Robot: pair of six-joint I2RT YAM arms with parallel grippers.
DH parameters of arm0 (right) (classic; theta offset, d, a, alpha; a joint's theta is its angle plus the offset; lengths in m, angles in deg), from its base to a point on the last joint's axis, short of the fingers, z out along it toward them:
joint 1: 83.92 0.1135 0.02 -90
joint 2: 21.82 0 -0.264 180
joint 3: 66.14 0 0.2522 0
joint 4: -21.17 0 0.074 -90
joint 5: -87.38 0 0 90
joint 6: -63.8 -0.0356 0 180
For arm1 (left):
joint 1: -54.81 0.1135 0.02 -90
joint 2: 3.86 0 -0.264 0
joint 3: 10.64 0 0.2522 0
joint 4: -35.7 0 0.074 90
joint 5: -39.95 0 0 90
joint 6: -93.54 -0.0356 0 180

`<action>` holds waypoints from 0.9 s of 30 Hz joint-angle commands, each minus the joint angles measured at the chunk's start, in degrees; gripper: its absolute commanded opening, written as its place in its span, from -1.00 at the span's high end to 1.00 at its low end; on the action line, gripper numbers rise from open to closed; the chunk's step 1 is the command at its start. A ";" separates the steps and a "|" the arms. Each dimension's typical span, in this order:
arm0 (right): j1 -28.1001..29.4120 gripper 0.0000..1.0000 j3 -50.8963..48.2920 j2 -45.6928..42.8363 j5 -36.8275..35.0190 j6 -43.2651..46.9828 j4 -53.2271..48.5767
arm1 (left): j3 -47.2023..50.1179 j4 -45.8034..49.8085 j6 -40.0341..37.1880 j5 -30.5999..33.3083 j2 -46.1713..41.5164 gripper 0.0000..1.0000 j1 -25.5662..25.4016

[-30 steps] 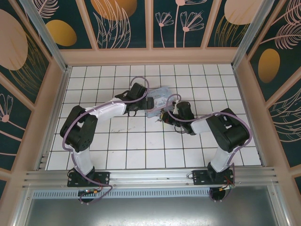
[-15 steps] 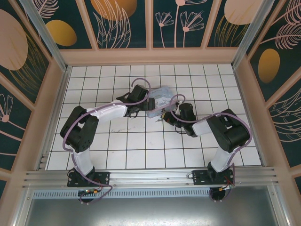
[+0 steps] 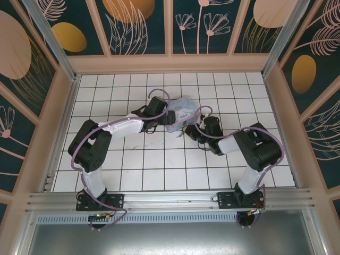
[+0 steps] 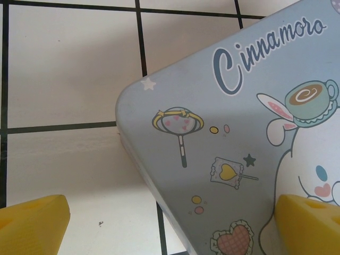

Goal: Unlock a padlock with a key

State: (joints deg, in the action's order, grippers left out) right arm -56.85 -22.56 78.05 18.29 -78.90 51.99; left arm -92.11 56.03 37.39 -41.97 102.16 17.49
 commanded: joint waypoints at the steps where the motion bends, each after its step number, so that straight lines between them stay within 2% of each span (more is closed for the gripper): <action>1: -0.61 1.00 -0.05 0.90 -0.03 -1.87 5.15 | 2.75 6.54 -1.68 1.25 2.70 -0.97 -0.38; 16: -2.29 1.00 -2.15 2.32 -3.24 -6.88 11.48 | 3.83 6.09 -1.98 1.06 3.67 -0.97 -0.30; 23: -2.45 1.00 1.00 2.72 -4.67 -3.75 6.11 | 4.16 6.09 -2.09 0.81 4.02 -0.97 -0.38; 27: -2.80 1.00 0.96 3.28 -5.96 -4.69 7.98 | 4.42 6.00 -2.12 0.71 4.11 -0.97 -0.40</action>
State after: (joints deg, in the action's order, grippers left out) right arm -58.41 -22.80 80.39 15.77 -83.58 57.56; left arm -90.97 52.67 37.39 -42.04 102.59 17.38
